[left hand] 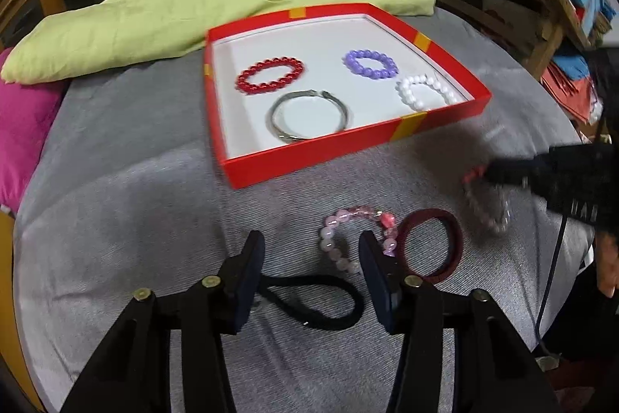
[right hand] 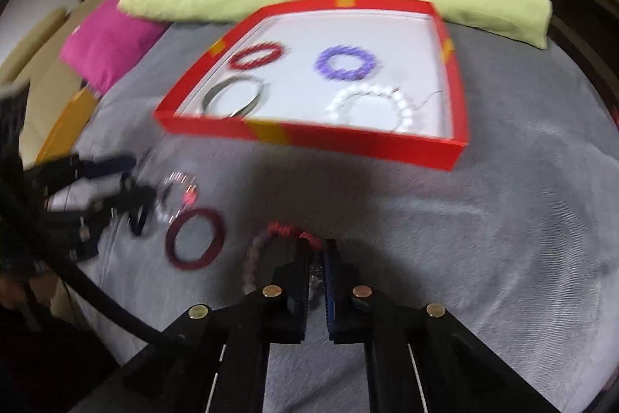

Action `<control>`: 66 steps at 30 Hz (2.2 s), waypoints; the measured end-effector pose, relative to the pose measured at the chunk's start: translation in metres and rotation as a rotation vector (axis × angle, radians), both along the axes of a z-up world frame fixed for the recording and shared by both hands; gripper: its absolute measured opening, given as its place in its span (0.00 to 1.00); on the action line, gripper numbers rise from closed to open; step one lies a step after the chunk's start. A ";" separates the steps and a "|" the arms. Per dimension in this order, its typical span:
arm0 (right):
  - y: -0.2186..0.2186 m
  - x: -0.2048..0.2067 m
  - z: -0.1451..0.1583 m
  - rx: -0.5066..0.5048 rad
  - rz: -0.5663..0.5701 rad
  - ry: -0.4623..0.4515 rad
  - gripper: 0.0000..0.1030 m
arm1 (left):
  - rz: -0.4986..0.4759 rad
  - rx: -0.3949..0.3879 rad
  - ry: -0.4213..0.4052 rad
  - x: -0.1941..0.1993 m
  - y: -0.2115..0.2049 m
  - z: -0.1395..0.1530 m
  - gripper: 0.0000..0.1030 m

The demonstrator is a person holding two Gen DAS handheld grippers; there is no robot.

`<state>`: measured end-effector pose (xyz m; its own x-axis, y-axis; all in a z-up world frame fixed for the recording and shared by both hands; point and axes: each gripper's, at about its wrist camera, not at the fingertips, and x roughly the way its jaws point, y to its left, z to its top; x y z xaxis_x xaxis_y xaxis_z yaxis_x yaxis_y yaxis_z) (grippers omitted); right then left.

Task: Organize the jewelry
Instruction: 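Grasp the pink-clear bead bracelet with the left tool while the right tool grasps the pink bracelet, then carry both bracelets into the red box beside the others and open both tools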

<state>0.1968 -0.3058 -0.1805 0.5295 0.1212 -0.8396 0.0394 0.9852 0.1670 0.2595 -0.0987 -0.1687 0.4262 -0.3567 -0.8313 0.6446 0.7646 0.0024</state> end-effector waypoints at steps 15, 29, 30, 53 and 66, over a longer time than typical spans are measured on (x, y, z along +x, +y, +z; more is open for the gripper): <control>-0.033 -0.001 0.016 0.145 -0.099 -0.050 0.07 | -0.038 0.003 -0.006 0.001 -0.014 -0.005 0.08; -0.015 -0.005 0.035 0.260 0.001 -0.158 0.07 | 0.016 -0.216 -0.104 0.003 0.013 0.046 0.08; -0.014 -0.005 0.037 0.264 0.008 -0.166 0.07 | 0.021 -0.226 -0.105 0.004 0.014 0.047 0.08; -0.041 -0.002 0.064 0.393 -0.059 -0.315 0.07 | 0.034 -0.332 -0.114 0.018 -0.022 0.058 0.08; -0.055 -0.012 0.073 0.389 -0.107 -0.333 0.07 | 0.023 -0.336 -0.098 0.016 -0.043 0.053 0.08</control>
<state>0.1850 -0.3612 -0.1075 0.7868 0.3215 -0.5269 0.0185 0.8410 0.5407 0.2755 -0.1417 -0.1156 0.5088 -0.5933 -0.6238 0.6366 0.7471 -0.1913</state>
